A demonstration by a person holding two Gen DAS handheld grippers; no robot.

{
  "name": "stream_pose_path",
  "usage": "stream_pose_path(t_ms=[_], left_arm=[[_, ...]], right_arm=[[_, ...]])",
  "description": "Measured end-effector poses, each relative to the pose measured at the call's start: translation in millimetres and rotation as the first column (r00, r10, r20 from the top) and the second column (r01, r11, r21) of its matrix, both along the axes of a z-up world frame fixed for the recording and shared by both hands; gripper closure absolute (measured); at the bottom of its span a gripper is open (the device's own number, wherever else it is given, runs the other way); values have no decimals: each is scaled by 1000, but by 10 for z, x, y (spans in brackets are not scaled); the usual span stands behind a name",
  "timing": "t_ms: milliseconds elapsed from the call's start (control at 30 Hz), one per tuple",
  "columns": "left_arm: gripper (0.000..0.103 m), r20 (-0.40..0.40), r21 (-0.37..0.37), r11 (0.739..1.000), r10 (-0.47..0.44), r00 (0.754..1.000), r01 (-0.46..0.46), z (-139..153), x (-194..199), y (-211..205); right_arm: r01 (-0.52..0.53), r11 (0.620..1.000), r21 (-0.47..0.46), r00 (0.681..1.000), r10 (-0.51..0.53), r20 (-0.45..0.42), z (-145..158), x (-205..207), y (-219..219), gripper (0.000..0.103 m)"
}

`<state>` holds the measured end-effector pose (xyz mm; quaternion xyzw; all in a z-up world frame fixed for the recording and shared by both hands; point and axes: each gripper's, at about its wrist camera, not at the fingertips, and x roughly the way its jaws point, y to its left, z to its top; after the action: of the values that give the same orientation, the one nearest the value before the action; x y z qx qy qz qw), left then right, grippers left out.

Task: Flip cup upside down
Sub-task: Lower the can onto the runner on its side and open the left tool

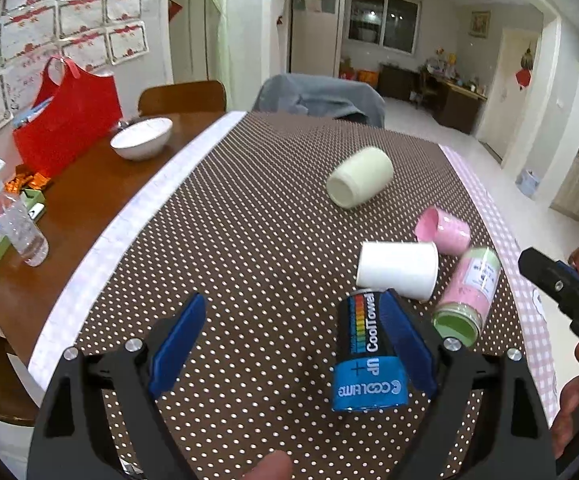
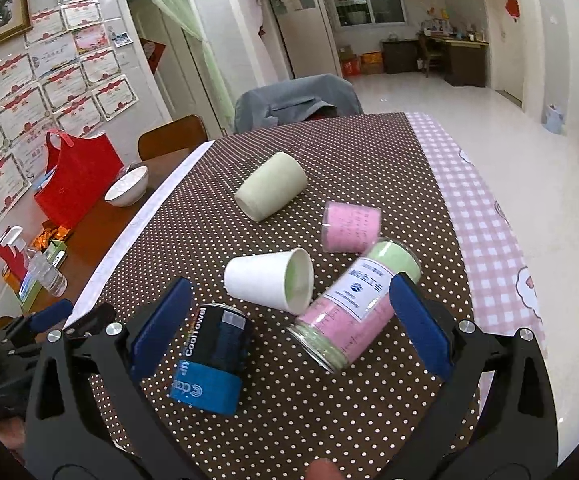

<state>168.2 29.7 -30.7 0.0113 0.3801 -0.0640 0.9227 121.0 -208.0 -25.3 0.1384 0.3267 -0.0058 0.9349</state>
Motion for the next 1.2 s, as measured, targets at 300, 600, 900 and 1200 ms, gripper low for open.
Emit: stream_pose_path(t_ms=[300, 600, 900, 1200], left_arm=[[16, 86, 22, 1000, 13, 996, -15, 219, -16, 108], [16, 130, 29, 999, 27, 991, -31, 288, -62, 185], [16, 140, 15, 998, 59, 988, -62, 261, -142, 305], [16, 182, 8, 995, 93, 979, -96, 322, -249, 427]], right_arm=[[-12, 1000, -10, 1000, 12, 5, 60, 86, 79, 6], [-34, 999, -2, 999, 34, -5, 53, 149, 147, 6], [-76, 997, 1, 997, 76, -20, 26, 177, 249, 6], [-105, 994, -28, 994, 105, -11, 50, 186, 377, 6]])
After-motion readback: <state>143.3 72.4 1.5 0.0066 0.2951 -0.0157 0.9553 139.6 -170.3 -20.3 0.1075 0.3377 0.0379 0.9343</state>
